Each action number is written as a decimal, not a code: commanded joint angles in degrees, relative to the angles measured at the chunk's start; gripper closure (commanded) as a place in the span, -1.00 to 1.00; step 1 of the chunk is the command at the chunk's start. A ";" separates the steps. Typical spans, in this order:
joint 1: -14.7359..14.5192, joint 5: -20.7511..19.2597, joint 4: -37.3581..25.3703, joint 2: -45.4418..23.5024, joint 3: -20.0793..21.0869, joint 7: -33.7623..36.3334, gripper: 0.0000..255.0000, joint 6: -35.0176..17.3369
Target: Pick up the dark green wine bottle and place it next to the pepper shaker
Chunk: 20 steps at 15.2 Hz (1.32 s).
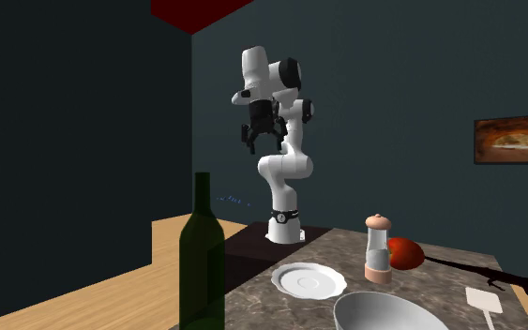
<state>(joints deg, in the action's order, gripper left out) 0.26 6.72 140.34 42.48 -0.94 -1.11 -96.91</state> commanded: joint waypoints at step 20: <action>1.84 -5.47 -29.60 -40.80 3.57 9.22 -1.00 -16.42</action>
<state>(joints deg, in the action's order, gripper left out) 1.93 1.74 112.91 3.74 2.71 7.76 -113.18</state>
